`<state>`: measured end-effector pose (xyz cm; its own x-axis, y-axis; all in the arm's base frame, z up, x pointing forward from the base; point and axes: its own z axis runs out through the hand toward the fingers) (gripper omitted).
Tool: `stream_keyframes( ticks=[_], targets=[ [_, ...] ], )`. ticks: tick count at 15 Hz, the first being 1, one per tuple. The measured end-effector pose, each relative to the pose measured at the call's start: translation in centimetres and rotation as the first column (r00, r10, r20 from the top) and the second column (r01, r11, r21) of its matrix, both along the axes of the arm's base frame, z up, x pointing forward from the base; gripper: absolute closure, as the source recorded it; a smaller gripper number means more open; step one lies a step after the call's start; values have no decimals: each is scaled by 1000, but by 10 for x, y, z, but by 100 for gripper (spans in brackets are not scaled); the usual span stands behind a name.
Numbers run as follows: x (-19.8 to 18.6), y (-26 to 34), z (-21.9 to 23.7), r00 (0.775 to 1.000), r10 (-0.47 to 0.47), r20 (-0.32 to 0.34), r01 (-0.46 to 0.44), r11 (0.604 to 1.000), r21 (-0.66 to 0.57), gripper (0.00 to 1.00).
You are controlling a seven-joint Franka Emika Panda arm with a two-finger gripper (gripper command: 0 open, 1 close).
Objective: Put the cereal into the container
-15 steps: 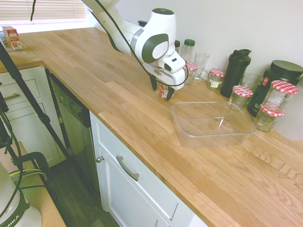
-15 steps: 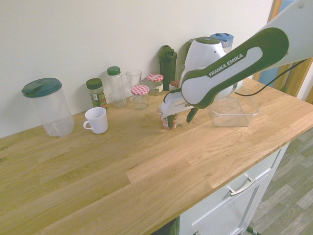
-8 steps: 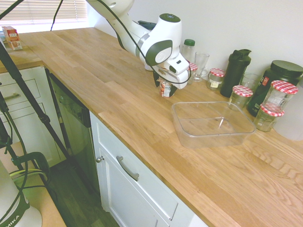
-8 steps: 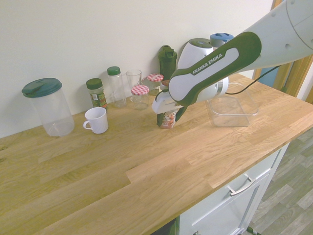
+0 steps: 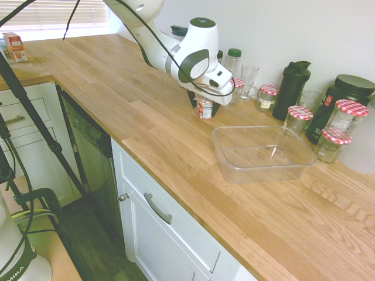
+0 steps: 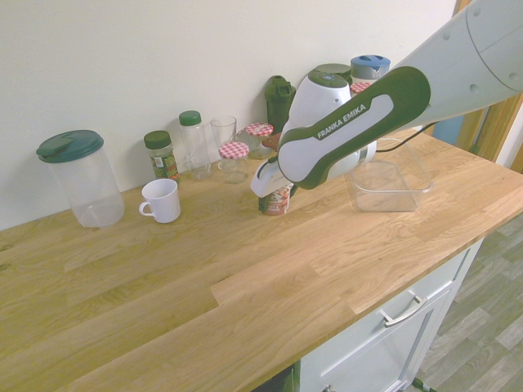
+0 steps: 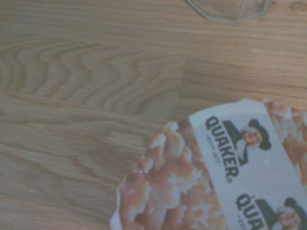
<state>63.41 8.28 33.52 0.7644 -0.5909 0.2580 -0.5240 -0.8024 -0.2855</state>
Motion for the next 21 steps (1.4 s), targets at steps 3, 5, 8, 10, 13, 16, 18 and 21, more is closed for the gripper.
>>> stream_keyframes(
  ticks=[3,5,8,10,13,16,18,21],
  targets=[
    [1,2,-2,1000,10,9,-10,1000,-13,100],
    [1,0,-2,1000,6,17,-6,1000,-13,100],
    [3,-6,0,1000,-2,31,3,1000,-14,100],
    [5,-11,9,998,-11,55,11,1000,-9,100],
    [5,-33,43,993,-34,111,33,999,11,100],
    [-2,-76,72,985,-75,153,72,997,28,100],
    [-13,-108,84,980,-104,169,98,994,39,100],
    [-40,-160,107,966,-154,208,148,988,41,100]
  ],
)
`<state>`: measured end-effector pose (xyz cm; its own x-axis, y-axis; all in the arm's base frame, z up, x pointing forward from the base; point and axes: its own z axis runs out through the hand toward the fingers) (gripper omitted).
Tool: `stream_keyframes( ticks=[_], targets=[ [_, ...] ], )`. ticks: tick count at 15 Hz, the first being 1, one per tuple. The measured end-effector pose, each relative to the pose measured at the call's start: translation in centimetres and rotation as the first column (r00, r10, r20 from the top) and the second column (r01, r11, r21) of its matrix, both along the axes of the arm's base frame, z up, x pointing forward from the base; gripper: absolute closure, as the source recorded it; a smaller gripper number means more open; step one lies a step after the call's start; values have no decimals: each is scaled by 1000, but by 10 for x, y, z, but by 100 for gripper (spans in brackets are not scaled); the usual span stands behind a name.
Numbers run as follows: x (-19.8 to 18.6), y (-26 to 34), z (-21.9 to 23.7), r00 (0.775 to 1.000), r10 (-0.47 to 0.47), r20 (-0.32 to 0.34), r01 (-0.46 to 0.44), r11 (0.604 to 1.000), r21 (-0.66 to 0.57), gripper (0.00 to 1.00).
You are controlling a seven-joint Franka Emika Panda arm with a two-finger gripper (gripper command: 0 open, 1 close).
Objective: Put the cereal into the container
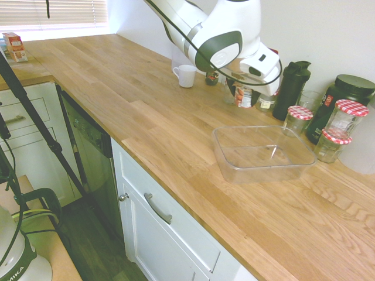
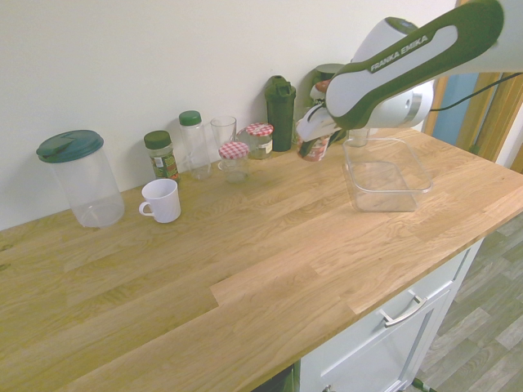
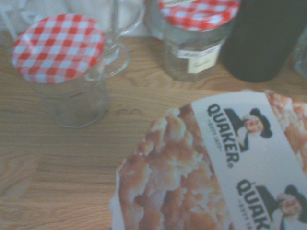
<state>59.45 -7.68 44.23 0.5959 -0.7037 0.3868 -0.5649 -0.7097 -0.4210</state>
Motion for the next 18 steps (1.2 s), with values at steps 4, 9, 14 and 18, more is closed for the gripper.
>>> stream_keyframes(
  ticks=[4,9,14,18],
  targets=[
    [-43,-69,5,997,-76,13,76,997,16,100],
    [-66,-114,-44,991,-126,-46,129,991,47,100],
    [-56,-127,-91,979,-136,-152,135,991,-18,100],
    [-36,-126,-88,964,-161,-214,158,987,-29,100]
  ],
)
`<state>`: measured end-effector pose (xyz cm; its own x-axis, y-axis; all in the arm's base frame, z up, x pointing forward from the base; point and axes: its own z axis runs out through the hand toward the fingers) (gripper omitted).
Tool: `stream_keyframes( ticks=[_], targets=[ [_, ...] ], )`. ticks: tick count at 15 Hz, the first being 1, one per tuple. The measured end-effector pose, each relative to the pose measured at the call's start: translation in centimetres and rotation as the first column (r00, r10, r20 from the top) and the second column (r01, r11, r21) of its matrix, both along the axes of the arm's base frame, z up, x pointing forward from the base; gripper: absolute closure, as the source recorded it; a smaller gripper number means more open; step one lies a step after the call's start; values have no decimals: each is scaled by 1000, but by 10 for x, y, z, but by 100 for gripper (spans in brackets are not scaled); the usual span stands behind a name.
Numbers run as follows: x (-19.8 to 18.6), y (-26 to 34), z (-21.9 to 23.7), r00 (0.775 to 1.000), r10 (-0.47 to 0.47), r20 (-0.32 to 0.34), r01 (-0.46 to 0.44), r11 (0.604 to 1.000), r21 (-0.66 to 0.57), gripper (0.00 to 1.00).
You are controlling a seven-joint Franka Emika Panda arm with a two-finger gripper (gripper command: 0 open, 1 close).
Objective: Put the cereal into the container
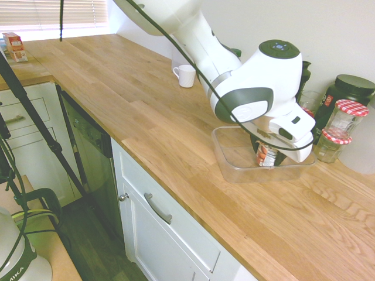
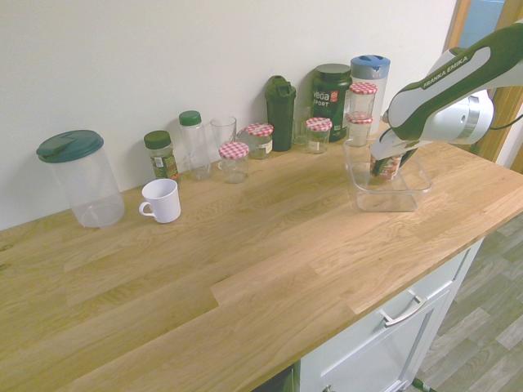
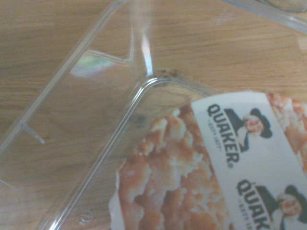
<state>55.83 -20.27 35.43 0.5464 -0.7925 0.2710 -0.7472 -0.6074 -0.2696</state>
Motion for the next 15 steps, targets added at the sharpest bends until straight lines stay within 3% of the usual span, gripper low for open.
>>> stream_keyframes(
  ticks=[3,4,15],
  targets=[
    [5,6,-10,1000,-2,-23,2,1000,12,100],
    [6,6,-11,1000,-2,-24,2,1000,11,0],
    [2,0,-14,998,7,-59,-7,1000,-3,0]
  ],
)
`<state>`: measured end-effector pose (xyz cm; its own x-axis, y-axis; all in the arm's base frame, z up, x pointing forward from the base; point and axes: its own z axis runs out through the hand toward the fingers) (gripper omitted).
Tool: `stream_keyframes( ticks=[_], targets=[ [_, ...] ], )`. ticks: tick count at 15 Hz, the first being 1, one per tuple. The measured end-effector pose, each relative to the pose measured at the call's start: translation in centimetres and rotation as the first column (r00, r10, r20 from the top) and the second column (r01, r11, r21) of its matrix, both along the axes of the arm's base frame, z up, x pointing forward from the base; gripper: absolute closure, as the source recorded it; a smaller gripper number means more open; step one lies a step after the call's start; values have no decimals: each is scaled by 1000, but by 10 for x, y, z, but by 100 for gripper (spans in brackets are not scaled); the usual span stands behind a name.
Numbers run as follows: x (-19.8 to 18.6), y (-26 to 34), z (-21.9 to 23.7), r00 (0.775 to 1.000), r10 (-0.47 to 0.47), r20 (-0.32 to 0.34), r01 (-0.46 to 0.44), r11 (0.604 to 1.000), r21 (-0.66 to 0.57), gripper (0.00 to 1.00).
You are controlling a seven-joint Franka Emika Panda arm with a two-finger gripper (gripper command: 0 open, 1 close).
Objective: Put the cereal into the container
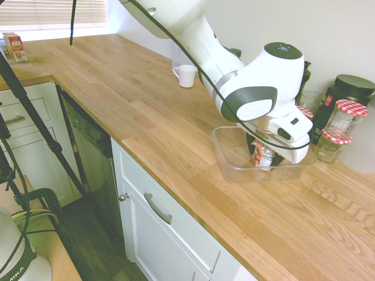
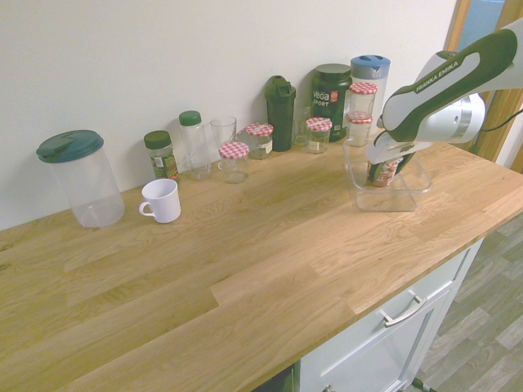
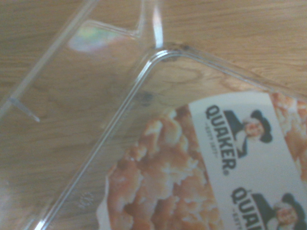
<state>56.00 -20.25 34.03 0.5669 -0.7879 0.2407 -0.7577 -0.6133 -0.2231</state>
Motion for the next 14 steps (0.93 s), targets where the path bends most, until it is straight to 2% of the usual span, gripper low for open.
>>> stream_keyframes(
  ticks=[4,11,14],
  targets=[
    [-1,-1,8,1000,5,-10,-5,999,-35,0],
    [-14,19,94,1000,4,14,-3,997,-81,0],
    [-16,26,108,1000,14,26,-12,997,-80,0]
  ],
)
